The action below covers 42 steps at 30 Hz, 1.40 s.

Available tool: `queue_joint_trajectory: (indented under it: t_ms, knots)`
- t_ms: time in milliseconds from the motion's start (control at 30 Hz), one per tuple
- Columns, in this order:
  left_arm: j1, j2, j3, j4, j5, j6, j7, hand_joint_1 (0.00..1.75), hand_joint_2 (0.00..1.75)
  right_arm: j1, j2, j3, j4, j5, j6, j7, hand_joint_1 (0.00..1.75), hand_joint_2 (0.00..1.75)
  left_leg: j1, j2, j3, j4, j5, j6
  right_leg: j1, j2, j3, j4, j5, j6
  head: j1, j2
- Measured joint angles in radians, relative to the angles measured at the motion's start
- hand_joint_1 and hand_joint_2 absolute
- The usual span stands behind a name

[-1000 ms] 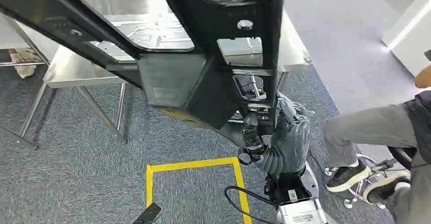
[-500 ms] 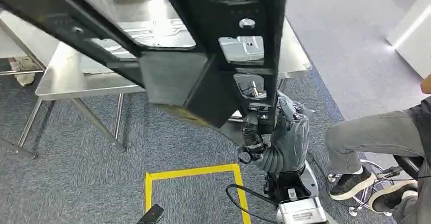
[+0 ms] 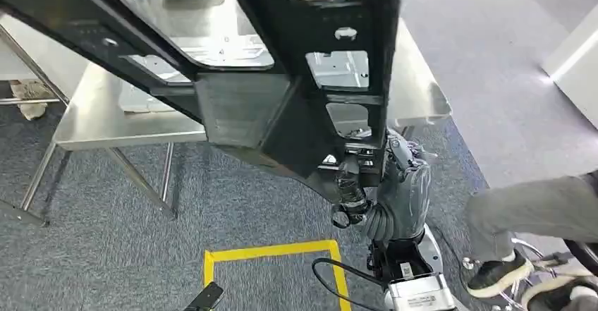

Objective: Take the parts from the cabinet and place them on the table.

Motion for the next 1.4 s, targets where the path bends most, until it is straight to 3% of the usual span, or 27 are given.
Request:
queue_joint_trajectory:
  t_ms: [67, 100, 167, 233, 267, 367, 400, 433, 467, 500, 567, 633, 667, 733, 800, 867, 900, 933, 967, 1033, 1067, 1100, 1133, 1167, 1267, 1333, 1400]
  knots:
    - [0.000, 0.000, 0.000, 0.000, -0.005, -0.002, 0.000, 0.00, 1.75, 0.000, -0.001, 0.000, 0.000, -0.004, 0.000, -0.001, 1.75, 1.75, 0.000, 0.000, 0.019, 0.000, -0.023, -0.007, 0.007, 0.001, 0.037, -0.135, 0.124, -0.015, 0.000, 0.000]
    - [-0.002, 0.000, 0.000, 0.000, -0.006, -0.003, 0.000, 0.00, 1.75, -0.002, -0.002, 0.000, 0.001, -0.008, 0.001, -0.001, 1.75, 1.75, -0.002, -0.004, 0.022, 0.001, -0.027, -0.013, 0.014, 0.000, 0.033, -0.137, 0.077, -0.017, -0.004, 0.000]
    - [-0.004, 0.000, 0.000, 0.000, -0.006, -0.003, 0.000, 0.00, 1.75, -0.001, -0.003, -0.001, 0.000, -0.008, 0.001, -0.002, 1.75, 1.75, -0.002, -0.002, 0.030, 0.005, -0.029, -0.025, 0.011, 0.003, 0.043, -0.145, 0.099, -0.029, -0.005, 0.000]
    - [-0.006, 0.002, 0.000, 0.000, -0.006, -0.005, 0.000, 0.00, 1.75, -0.002, -0.003, -0.001, 0.000, -0.008, 0.001, -0.003, 1.75, 1.75, -0.003, 0.000, 0.033, 0.005, -0.044, -0.034, 0.004, 0.003, 0.064, -0.151, 0.096, -0.038, -0.006, 0.000]
    - [-0.006, 0.002, 0.000, 0.000, -0.006, -0.004, 0.000, 0.00, 1.75, -0.003, -0.003, -0.001, 0.000, -0.008, 0.002, -0.003, 1.75, 1.75, -0.001, 0.002, 0.020, 0.046, -0.048, -0.039, 0.005, 0.002, 0.074, -0.153, 0.091, -0.043, -0.005, 0.000]
    - [-0.007, 0.001, 0.000, 0.000, -0.006, -0.004, 0.000, 0.00, 1.75, -0.004, -0.003, -0.001, 0.000, -0.008, 0.002, -0.004, 1.75, 1.75, 0.004, 0.005, -0.126, 0.262, -0.116, -0.053, 0.006, 0.000, 0.089, -0.153, 0.072, -0.052, -0.006, 0.000]
    - [-0.005, 0.001, 0.000, 0.000, -0.006, -0.004, 0.000, 0.00, 1.75, -0.004, -0.003, -0.001, 0.000, -0.008, 0.002, -0.004, 1.75, 1.75, 0.005, 0.005, -0.164, 0.301, -0.142, -0.056, 0.007, 0.001, 0.095, -0.153, 0.066, -0.053, -0.006, 0.000]
    - [-0.002, 0.001, 0.000, 0.000, -0.006, -0.004, 0.000, 0.00, 1.75, -0.003, -0.003, -0.001, 0.000, -0.009, 0.002, -0.004, 1.75, 1.75, 0.007, 0.005, -0.184, 0.301, -0.143, -0.058, 0.007, 0.003, 0.105, -0.153, 0.058, -0.052, -0.006, 0.000]
    - [-0.001, 0.001, 0.000, 0.000, -0.006, -0.004, 0.000, 0.00, 1.75, -0.003, -0.003, -0.001, 0.000, -0.009, 0.002, -0.004, 1.75, 1.75, 0.007, 0.005, -0.183, 0.263, -0.117, -0.057, 0.007, 0.005, 0.118, -0.153, 0.049, -0.051, -0.006, 0.000]
    - [-0.001, 0.001, 0.000, 0.000, -0.006, -0.004, 0.000, 0.00, 1.75, -0.003, -0.003, -0.001, 0.000, -0.009, 0.002, -0.004, 1.75, 1.75, 0.007, 0.006, -0.167, 0.198, -0.067, -0.054, 0.007, 0.006, 0.132, -0.153, 0.039, -0.049, -0.007, 0.000]
    - [-0.001, 0.002, 0.000, 0.000, -0.006, -0.004, 0.000, 0.00, 1.75, -0.003, -0.003, -0.001, 0.000, -0.010, 0.001, -0.004, 1.75, 1.75, 0.006, 0.008, -0.121, 0.030, 0.088, -0.041, 0.007, 0.005, 0.148, -0.155, 0.018, -0.043, -0.006, 0.000]
    - [-0.003, 0.003, 0.000, 0.000, -0.006, -0.005, 0.002, 0.00, 1.75, -0.003, -0.003, -0.001, 0.000, -0.011, -0.001, -0.003, 1.75, 1.75, -0.004, 0.006, -0.117, 0.024, 0.042, -0.030, 0.009, 0.008, 0.160, -0.150, 0.005, -0.029, -0.004, 0.000]
    - [0.000, 0.003, 0.000, 0.000, -0.006, -0.005, 0.003, 0.00, 1.75, -0.001, -0.003, -0.001, 0.000, -0.012, -0.001, -0.002, 1.75, 1.75, -0.005, 0.006, -0.114, 0.014, 0.065, -0.025, 0.008, 0.008, 0.168, -0.151, 0.001, -0.022, -0.003, 0.000]
    - [0.001, 0.002, 0.000, 0.000, -0.007, -0.006, 0.003, 0.00, 1.75, -0.003, -0.003, -0.002, 0.000, -0.012, -0.001, -0.003, 1.75, 1.75, 0.001, 0.006, -0.094, 0.008, 0.069, -0.016, 0.010, 0.008, 0.176, -0.138, -0.002, -0.015, -0.001, 0.000]
    - [-0.002, 0.004, 0.000, 0.000, -0.008, -0.006, 0.003, 0.00, 1.75, -0.004, -0.003, -0.003, 0.000, -0.012, -0.001, -0.003, 1.75, 1.75, 0.002, 0.006, -0.079, 0.004, 0.062, -0.007, 0.006, 0.005, 0.134, -0.055, -0.024, -0.008, 0.005, 0.000]
    - [-0.005, 0.005, 0.000, 0.000, -0.009, -0.006, 0.003, 0.00, 1.75, -0.002, -0.004, -0.003, 0.000, -0.012, -0.001, -0.002, 1.75, 1.75, 0.001, 0.006, -0.073, 0.004, 0.050, -0.002, 0.005, 0.005, 0.032, 0.098, -0.081, -0.001, 0.009, 0.000]
    - [-0.003, 0.005, 0.000, 0.000, -0.009, -0.006, 0.003, 0.00, 1.75, -0.001, -0.004, -0.003, 0.000, -0.012, -0.002, -0.002, 1.75, 1.75, 0.001, 0.006, -0.067, 0.005, 0.043, -0.002, 0.005, 0.005, -0.011, 0.150, -0.110, 0.001, 0.008, 0.000]
    - [-0.002, 0.005, 0.000, 0.000, -0.009, -0.006, 0.003, 0.00, 1.75, 0.001, -0.004, -0.003, 0.000, -0.013, -0.002, -0.003, 1.75, 1.75, 0.001, 0.005, -0.057, 0.005, 0.035, -0.003, 0.004, 0.004, -0.034, 0.161, -0.114, 0.003, 0.009, 0.000]
    - [0.000, 0.005, 0.000, 0.000, -0.009, -0.006, 0.003, 0.00, 1.75, 0.002, -0.004, -0.003, 0.000, -0.019, -0.004, -0.004, 1.75, 1.75, 0.001, 0.005, -0.046, 0.005, 0.027, -0.003, 0.004, 0.004, -0.036, 0.133, -0.096, 0.003, 0.009, 0.000]
    - [0.000, 0.005, 0.000, 0.000, -0.009, -0.009, 0.003, 0.00, 1.75, 0.002, -0.004, -0.004, 0.000, -0.046, -0.009, -0.013, 1.75, 1.75, 0.001, 0.003, -0.016, 0.005, 0.007, -0.007, 0.004, 0.004, 0.004, -0.002, -0.002, -0.002, 0.008, 0.000]
    - [-0.001, 0.005, 0.000, 0.000, -0.009, -0.011, 0.003, 0.00, 1.75, 0.002, -0.005, -0.009, 0.000, -0.064, -0.011, -0.018, 1.75, 1.75, 0.001, 0.003, 0.000, 0.005, -0.007, -0.012, 0.005, 0.003, 0.032, -0.098, 0.082, -0.007, 0.009, 0.000]
    - [-0.002, 0.005, 0.000, 0.000, -0.009, -0.012, 0.003, 0.00, 1.75, 0.004, -0.007, -0.015, 0.001, -0.083, -0.014, -0.021, 1.75, 1.75, -0.002, 0.003, 0.008, 0.011, -0.018, -0.017, 0.010, 0.003, 0.030, -0.124, 0.102, -0.016, 0.011, 0.000]
    - [-0.005, 0.005, 0.000, 0.000, -0.009, -0.012, 0.005, 0.00, 1.75, 0.004, -0.009, -0.021, 0.001, -0.097, -0.017, -0.022, 1.75, 1.75, -0.002, 0.001, -0.001, 0.006, -0.020, -0.021, 0.014, 0.001, 0.034, -0.124, 0.072, -0.025, 0.008, 0.000]
    - [-0.005, 0.005, 0.000, 0.000, -0.009, -0.012, 0.006, 0.00, 1.75, 0.007, -0.013, -0.028, -0.002, -0.111, -0.019, -0.021, 1.75, 1.75, -0.002, 0.002, 0.002, 0.002, -0.024, -0.028, 0.013, 0.002, 0.036, -0.128, 0.098, -0.032, 0.008, 0.000]
    - [-0.004, 0.011, 0.000, 0.000, -0.010, -0.011, 0.004, 0.00, 1.75, 0.010, -0.029, -0.053, -0.003, -0.137, -0.008, -0.008, 1.75, 1.75, -0.003, 0.005, 0.005, 0.033, -0.025, -0.039, 0.007, 0.006, 0.066, -0.143, 0.086, -0.050, 0.008, 0.000]
    - [-0.006, 0.011, 0.000, 0.000, -0.008, -0.011, -0.002, 0.00, 1.75, 0.010, -0.044, -0.071, -0.003, -0.135, 0.017, 0.015, 1.75, 1.75, -0.001, 0.006, -0.065, 0.161, -0.045, -0.044, 0.006, 0.004, 0.084, -0.148, 0.077, -0.061, 0.007, 0.000]
    - [-0.002, 0.011, 0.000, 0.000, 0.004, -0.014, -0.008, 0.00, 1.75, 0.013, -0.062, -0.098, 0.000, -0.132, 0.049, 0.045, 1.75, 1.75, 0.003, 0.006, -0.160, 0.289, -0.109, -0.053, 0.008, 0.004, 0.092, -0.148, 0.066, -0.062, 0.007, 0.000]
